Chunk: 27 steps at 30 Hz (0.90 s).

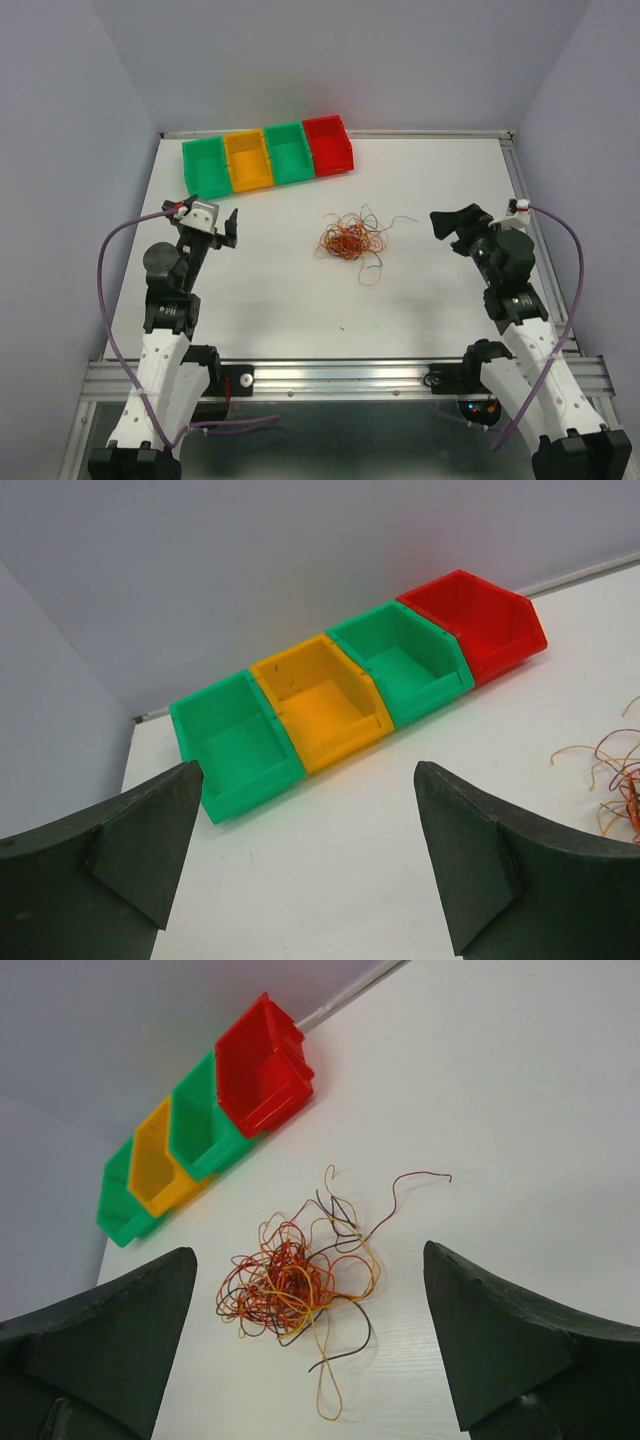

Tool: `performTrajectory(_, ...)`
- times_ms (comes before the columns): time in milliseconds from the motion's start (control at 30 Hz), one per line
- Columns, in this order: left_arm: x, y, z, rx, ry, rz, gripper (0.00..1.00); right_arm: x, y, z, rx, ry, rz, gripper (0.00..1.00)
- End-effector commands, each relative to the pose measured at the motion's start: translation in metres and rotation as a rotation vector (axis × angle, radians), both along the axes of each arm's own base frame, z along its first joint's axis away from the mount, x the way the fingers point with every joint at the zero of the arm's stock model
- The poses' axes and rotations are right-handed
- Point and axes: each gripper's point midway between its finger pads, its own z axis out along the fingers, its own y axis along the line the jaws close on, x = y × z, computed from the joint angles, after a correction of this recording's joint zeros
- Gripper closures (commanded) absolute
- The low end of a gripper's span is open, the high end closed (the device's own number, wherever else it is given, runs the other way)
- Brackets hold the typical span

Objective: Untangle the cables

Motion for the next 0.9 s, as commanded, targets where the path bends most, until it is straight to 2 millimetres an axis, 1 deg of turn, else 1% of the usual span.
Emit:
performTrajectory(0,-0.012,-0.042,-0.007,0.095,-0.034,-0.254,0.01,0.0,0.011,0.004,-0.042,-0.014,0.075,0.0)
performTrajectory(33,-0.016,-0.052,-0.015,0.163,-0.045,-0.324,0.01,0.001,0.015,0.003,-0.056,-0.01,0.105,0.0)
performTrajectory(67,-0.022,-0.063,-0.027,0.196,-0.036,-0.405,0.01,0.002,0.019,0.0,-0.082,-0.005,0.138,0.0)
performTrajectory(100,-0.031,-0.08,-0.035,0.219,-0.033,-0.521,0.01,0.007,0.023,-0.007,-0.087,0.03,0.165,0.0)
performTrajectory(167,-0.033,-0.088,-0.038,0.228,-0.027,-0.578,0.01,0.01,0.033,-0.018,-0.092,0.07,0.226,0.0)
performTrajectory(200,-0.027,-0.092,-0.039,0.215,0.0,-0.6,0.01,0.014,0.036,-0.026,-0.092,0.099,0.243,0.09)
performTrajectory(233,-0.026,-0.099,-0.029,0.206,-0.004,-0.635,0.01,0.017,0.045,-0.038,-0.094,0.143,0.285,0.13)
performTrajectory(267,-0.023,-0.101,-0.041,0.192,0.041,-0.652,0.01,0.021,0.045,-0.045,-0.098,0.169,0.283,0.15)
performTrajectory(300,-0.011,-0.104,-0.041,0.187,0.077,-0.665,0.01,0.021,0.056,-0.051,-0.111,0.185,0.309,0.15)
performTrajectory(333,-0.009,-0.109,-0.049,0.183,0.13,-0.69,0.02,0.029,0.058,-0.061,-0.146,0.214,0.286,0.14)
performTrajectory(367,-0.002,-0.111,-0.039,0.195,0.127,-0.693,0.04,0.025,0.078,-0.064,-0.179,0.218,0.332,0.13)
performTrajectory(400,0.006,-0.112,-0.051,0.188,0.178,-0.702,0.04,0.026,0.087,-0.069,-0.212,0.224,0.34,0.13)
performTrajectory(433,0.009,-0.114,-0.054,0.19,0.192,-0.705,0.04,0.031,0.088,-0.073,-0.254,0.232,0.301,0.13)
performTrajectory(467,0.012,-0.116,-0.053,0.195,0.191,-0.711,0.04,0.033,0.103,-0.079,-0.283,0.246,0.334,0.12)
performTrajectory(500,0.018,-0.117,-0.061,0.186,0.214,-0.71,0.04,0.036,0.107,-0.083,-0.291,0.259,0.344,0.16)
performTrajectory(567,0.024,-0.119,-0.063,0.187,0.22,-0.705,0.04,0.038,0.114,-0.087,-0.309,0.269,0.37,0.18)
performTrajectory(600,0.028,-0.12,-0.066,0.183,0.234,-0.709,0.05,0.041,0.119,-0.091,-0.321,0.277,0.38,0.21)
performTrajectory(667,0.03,-0.122,-0.068,0.18,0.246,-0.716,0.05,0.044,0.123,-0.093,-0.354,0.274,0.376,0.25)
performTrajectory(700,0.03,-0.122,-0.071,0.181,0.251,-0.718,0.05,0.046,0.127,-0.093,-0.372,0.27,0.374,0.25)
performTrajectory(733,0.03,-0.123,-0.071,0.183,0.251,-0.718,0.05,0.049,0.126,-0.094,-0.392,0.268,0.354,0.25)
performTrajectory(767,0.03,-0.123,-0.071,0.183,0.251,-0.715,0.05,0.049,0.131,-0.094,-0.411,0.261,0.359,0.27)
performTrajectory(800,0.029,-0.122,-0.071,0.185,0.249,-0.715,0.05,0.053,0.131,-0.095,-0.424,0.263,0.348,0.31)
performTrajectory(867,0.027,-0.124,-0.07,0.184,0.246,-0.719,0.05,0.056,0.134,-0.097,-0.445,0.262,0.349,0.32)
